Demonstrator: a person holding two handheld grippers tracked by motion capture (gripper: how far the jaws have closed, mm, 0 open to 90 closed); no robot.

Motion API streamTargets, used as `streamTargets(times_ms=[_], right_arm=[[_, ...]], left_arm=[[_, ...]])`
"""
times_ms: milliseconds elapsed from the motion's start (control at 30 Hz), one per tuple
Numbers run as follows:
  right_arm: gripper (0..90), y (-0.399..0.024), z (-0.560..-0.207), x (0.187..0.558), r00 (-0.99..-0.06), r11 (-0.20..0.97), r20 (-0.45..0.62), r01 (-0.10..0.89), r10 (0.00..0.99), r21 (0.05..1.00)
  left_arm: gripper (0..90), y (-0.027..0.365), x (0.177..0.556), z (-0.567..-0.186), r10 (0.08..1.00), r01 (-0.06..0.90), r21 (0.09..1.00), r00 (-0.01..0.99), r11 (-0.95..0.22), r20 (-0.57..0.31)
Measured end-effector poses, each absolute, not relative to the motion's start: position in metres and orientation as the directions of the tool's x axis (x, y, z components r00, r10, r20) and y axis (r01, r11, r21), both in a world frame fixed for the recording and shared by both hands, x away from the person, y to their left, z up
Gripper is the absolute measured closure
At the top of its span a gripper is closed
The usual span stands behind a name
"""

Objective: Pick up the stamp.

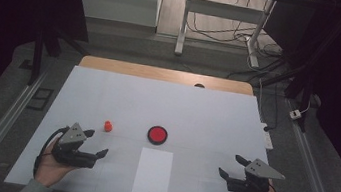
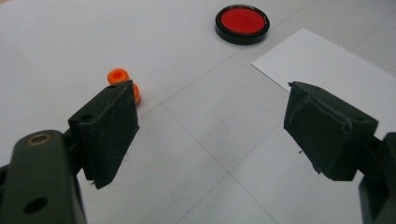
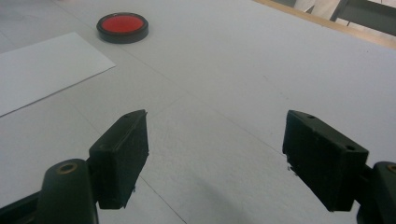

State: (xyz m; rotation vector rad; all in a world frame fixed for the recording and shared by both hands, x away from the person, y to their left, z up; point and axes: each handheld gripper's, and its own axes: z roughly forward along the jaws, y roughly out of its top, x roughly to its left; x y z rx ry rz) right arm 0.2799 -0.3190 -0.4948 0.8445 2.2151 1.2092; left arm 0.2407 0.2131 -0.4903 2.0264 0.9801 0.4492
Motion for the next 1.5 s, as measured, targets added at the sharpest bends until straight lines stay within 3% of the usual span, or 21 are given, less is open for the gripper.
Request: streamTargets(times_ms=[500, 1500], right_arm=[[22.7, -0.317, -0.498, 0.281, -0.697, 0.424, -0.105, 0.303, 0.709, 0.854], [22.9, -0.316, -0.500, 0.282, -0.697, 0.429, -0.099, 0.318, 0.710, 0.845]], left_arm=[[19.2, 0.214, 0.284, -0.490, 0.802, 0.526, 0.767, 0.596, -0.368, -0.024], [23.1, 0.203, 0.332, -0.500, 0.822, 0.589, 0.699, 0.569, -0.405, -0.003]])
